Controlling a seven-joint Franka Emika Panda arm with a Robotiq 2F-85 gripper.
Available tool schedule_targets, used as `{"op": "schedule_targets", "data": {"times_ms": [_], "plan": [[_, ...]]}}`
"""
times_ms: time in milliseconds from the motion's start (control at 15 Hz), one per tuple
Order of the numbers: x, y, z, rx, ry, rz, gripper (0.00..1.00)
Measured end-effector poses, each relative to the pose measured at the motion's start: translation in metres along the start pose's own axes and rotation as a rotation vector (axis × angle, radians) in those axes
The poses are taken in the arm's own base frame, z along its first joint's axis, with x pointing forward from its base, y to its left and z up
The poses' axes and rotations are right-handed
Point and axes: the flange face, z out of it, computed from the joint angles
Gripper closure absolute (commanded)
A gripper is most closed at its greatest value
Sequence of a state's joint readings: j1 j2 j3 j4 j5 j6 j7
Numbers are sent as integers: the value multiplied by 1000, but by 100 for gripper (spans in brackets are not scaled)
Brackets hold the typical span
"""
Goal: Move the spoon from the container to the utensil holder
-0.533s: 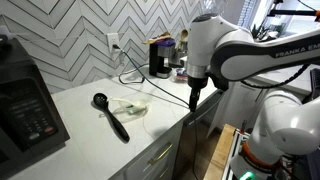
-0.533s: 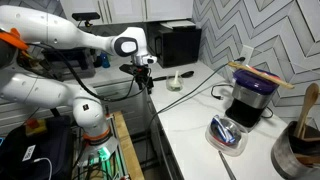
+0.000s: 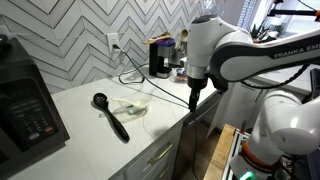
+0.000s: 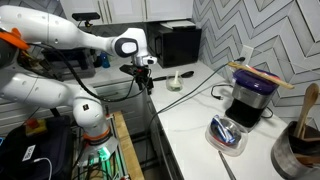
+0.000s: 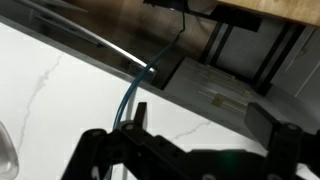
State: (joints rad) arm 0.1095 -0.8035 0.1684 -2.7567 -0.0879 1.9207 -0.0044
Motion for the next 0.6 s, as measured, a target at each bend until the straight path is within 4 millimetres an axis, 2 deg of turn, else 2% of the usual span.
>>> {"op": "schedule_targets", "data": {"times_ms": [200,400,600], "plan": [[20,3,-26,-6,142,62,0],[51,7,-56,-36,268,87,0],[97,11,-60,-58,315,90,0]]}}
